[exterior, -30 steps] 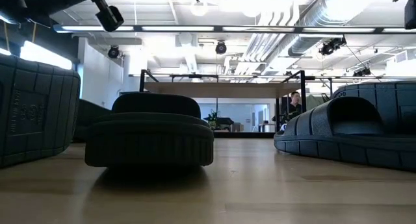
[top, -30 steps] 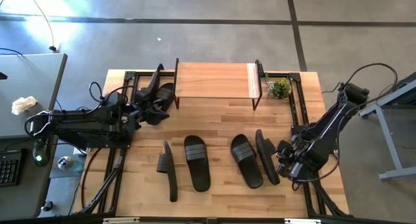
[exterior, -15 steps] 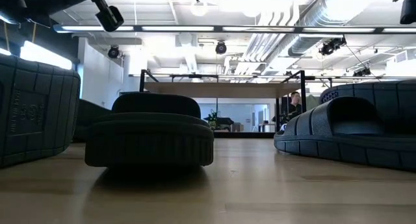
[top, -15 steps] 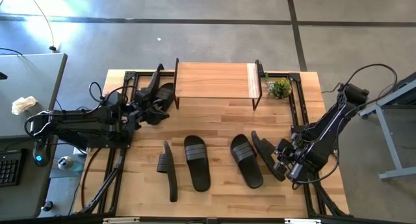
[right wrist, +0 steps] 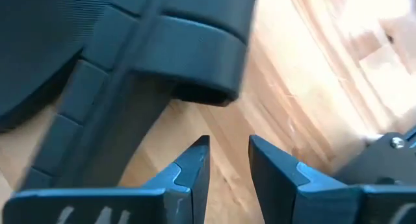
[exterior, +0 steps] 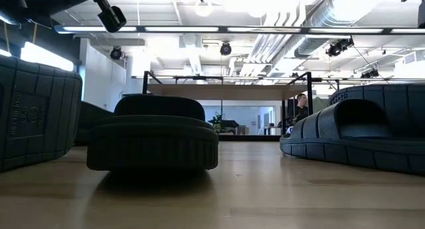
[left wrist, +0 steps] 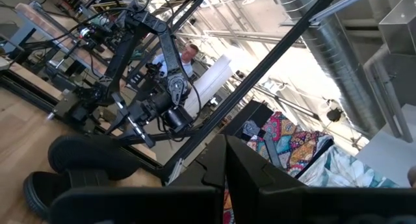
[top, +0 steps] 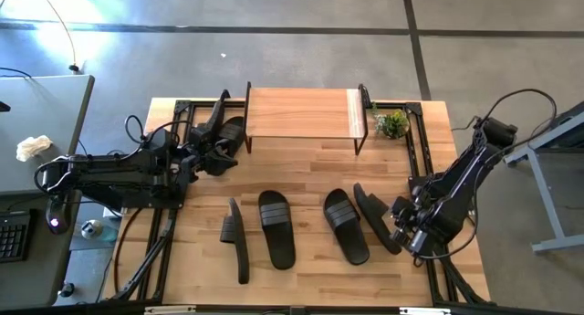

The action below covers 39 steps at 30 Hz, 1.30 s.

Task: Pick and place slides into the shelf
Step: Put the black slipper on the shelf

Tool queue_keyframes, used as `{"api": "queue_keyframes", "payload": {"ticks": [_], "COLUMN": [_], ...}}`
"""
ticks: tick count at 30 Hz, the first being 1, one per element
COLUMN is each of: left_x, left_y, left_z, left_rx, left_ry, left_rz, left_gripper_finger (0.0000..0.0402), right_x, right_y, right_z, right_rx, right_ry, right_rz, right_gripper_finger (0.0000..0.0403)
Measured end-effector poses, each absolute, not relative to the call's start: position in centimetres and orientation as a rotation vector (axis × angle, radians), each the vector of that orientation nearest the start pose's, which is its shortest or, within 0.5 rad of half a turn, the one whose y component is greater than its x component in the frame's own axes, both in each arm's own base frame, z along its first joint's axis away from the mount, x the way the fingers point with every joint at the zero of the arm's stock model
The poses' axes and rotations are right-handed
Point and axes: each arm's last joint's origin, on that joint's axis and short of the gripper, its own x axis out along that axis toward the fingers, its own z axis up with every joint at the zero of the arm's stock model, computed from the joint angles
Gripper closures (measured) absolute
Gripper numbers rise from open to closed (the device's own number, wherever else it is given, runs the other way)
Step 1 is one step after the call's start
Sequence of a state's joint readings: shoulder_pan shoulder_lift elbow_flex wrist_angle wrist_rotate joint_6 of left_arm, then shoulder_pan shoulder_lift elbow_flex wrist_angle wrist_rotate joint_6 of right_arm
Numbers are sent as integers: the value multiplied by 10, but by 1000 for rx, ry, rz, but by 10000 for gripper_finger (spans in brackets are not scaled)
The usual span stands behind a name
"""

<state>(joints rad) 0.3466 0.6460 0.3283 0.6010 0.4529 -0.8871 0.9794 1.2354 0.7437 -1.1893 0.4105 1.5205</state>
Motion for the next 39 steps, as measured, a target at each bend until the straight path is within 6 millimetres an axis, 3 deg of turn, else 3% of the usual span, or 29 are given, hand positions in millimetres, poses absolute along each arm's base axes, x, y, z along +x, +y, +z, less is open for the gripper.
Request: {"api": "queue_keyframes", "payload": {"ticks": [10,23,39], "left_x": [146,147,148], "left_y": [39,40,40], "left_z": [268,263,262], "left_rx": [-739,-746,-731], "left_ry": [-191,-142,-133], "left_rz": [-206,-182,-175], "left_gripper_finger": [401,401,401], "right_x": [104,108,126], "right_y": [129,130,118], "right_z": [198,199,181], "right_rx": [151,116,70], "right_ry": [1085,1006,983], "right_rz": [-578,-547,-525], "right_gripper_finger": [297,203,199]}}
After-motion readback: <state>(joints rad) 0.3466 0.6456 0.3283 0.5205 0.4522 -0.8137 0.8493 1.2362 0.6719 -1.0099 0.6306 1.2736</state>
